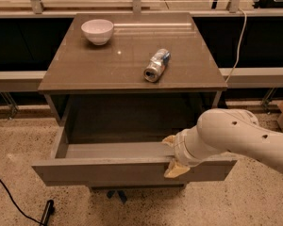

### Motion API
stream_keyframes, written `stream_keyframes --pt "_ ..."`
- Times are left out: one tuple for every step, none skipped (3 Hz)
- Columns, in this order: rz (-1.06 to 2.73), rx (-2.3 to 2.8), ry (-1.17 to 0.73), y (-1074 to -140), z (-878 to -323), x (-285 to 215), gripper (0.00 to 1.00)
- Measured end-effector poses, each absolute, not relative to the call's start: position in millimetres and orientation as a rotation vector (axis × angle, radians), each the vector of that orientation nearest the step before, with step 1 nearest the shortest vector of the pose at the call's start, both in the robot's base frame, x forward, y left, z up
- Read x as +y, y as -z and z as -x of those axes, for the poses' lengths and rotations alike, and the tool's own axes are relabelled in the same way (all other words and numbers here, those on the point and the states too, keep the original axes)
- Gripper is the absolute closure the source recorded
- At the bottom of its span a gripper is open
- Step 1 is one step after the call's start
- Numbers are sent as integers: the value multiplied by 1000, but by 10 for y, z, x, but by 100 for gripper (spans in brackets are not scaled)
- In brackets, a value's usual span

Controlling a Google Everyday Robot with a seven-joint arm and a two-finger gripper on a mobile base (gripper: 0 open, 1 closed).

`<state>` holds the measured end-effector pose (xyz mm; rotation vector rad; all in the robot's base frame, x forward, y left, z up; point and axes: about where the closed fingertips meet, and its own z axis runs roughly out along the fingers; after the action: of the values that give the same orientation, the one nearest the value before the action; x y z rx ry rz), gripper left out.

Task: Close top drawer

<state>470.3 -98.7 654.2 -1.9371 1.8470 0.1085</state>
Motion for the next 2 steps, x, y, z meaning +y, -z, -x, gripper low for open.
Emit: stream_keyframes --pt "1935 1828 -93 -6585 -4943 -913 45" --pt "1934 1827 -93 -6586 -4943 -912 45"
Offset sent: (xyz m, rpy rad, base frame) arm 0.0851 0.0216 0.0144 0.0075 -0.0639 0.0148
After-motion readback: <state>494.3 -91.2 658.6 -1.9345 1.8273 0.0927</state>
